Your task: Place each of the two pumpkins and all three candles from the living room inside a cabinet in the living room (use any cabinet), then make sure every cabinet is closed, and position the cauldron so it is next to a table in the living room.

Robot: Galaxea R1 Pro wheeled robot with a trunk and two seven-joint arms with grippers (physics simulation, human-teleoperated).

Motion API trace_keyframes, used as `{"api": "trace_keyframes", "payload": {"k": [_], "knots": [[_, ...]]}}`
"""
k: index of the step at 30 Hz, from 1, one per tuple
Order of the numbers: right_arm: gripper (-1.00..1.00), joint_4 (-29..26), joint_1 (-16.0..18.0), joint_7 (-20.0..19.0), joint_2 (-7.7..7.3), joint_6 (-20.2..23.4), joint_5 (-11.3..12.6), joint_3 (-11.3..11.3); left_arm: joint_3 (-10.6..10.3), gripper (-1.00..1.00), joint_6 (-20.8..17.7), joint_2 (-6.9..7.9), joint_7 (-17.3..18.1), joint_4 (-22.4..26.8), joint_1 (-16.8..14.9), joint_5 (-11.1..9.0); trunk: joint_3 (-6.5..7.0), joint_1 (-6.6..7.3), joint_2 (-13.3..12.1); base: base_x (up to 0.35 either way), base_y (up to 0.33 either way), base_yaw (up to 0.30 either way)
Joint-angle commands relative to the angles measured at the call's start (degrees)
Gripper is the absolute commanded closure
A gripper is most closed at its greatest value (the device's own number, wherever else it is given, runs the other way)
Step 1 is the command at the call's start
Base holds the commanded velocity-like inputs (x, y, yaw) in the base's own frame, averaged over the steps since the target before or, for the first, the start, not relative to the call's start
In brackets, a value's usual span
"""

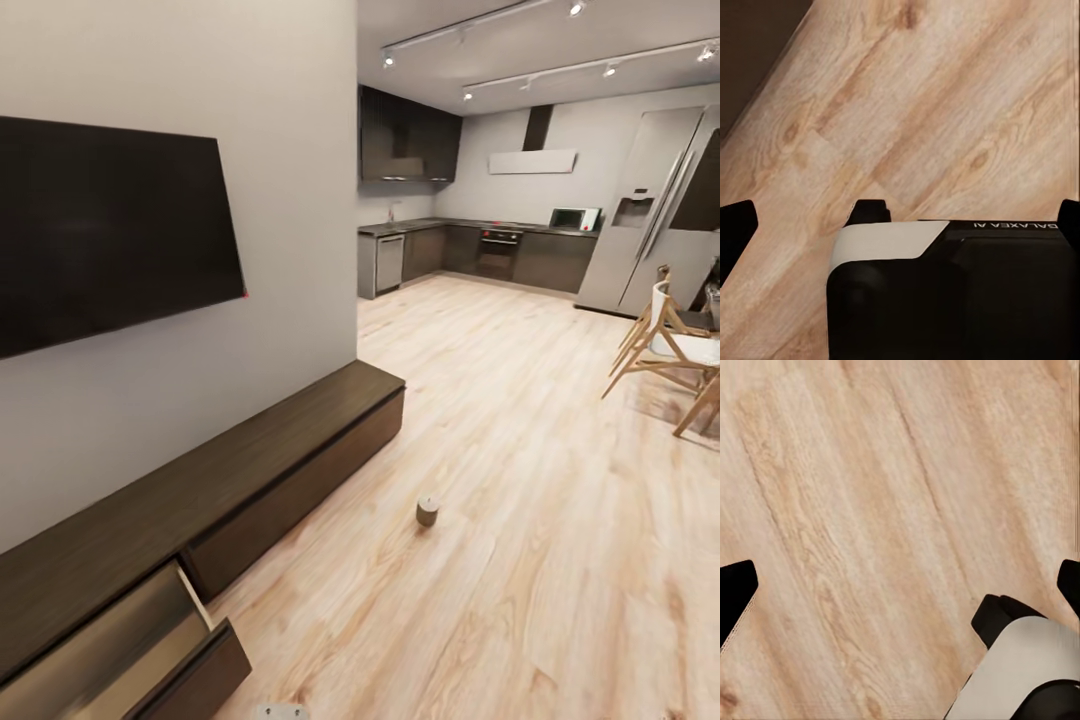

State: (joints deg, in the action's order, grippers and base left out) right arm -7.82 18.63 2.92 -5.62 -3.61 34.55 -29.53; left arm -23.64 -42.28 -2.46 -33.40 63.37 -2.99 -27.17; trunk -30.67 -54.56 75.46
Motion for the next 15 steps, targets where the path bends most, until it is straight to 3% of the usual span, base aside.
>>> {"api": "trace_keyframes", "payload": {"k": [1,6,15], "knots": [[-1.00,0.00,0.00,-0.01,0.00,0.05,0.01,0.00,0.00,-1.00,0.00,0.00,0.00,0.00,0.00,0.00,0.00,0.00,0.00,0.136,-0.284,-0.243],[-1.00,0.00,0.00,-0.01,0.00,0.16,0.00,0.00,-0.76,-1.00,2.83,0.06,0.07,0.00,-0.02,-0.06,0.00,0.00,0.00,0.123,-0.148,-0.270],[-1.00,0.00,0.00,-0.02,-0.07,0.27,-0.19,0.00,-2.16,-1.00,4.11,0.18,0.09,0.00,0.00,-0.08,0.00,0.00,0.00,0.017,-0.011,-0.286]]}}
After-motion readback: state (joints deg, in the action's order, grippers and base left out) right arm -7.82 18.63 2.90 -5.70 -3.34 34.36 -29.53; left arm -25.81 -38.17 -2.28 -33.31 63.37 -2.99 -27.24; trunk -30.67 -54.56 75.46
